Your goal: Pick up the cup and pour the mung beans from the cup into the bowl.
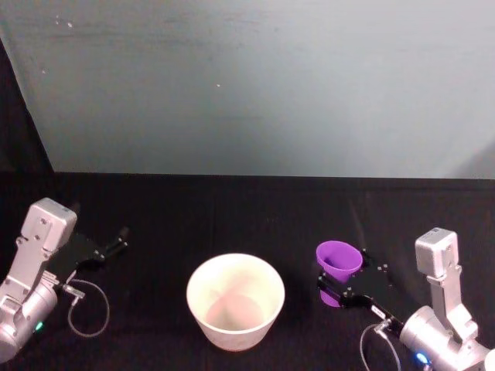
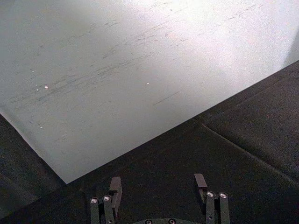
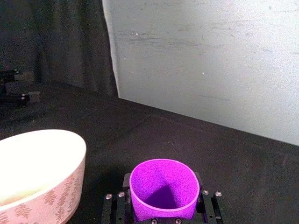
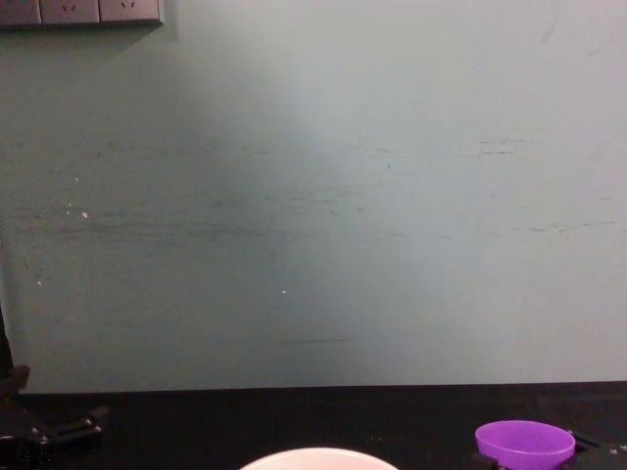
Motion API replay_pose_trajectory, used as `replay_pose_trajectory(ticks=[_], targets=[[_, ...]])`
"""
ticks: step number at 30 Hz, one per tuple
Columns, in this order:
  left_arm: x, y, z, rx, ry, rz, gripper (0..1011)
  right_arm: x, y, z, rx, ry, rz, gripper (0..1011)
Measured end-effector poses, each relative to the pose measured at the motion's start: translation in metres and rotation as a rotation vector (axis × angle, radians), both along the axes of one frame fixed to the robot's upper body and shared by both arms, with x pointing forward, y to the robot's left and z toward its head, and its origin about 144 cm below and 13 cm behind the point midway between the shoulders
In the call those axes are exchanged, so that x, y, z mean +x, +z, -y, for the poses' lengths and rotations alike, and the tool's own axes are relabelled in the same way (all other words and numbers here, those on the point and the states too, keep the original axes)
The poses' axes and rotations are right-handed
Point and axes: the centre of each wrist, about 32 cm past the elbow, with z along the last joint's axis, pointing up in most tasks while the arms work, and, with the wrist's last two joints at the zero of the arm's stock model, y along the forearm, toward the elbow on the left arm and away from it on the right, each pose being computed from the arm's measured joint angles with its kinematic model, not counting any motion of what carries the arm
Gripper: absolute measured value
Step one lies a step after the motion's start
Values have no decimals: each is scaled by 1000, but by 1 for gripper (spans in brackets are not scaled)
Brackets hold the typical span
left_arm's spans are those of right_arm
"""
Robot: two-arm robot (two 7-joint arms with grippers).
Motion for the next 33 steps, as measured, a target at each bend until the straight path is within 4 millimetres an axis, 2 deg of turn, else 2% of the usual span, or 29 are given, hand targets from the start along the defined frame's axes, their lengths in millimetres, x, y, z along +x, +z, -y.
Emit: replay_pose_trajectory(ticks=[12,24,33], targets=[[0,0,0,0,0,0,1003,-6,26,-3,-31,-7,74,739],[0,0,0,0,0,0,1003,-16,84,2,1,-11,169,739],[0,0,0,0,0,0,1003,-13,119,10,18,11,200,739]])
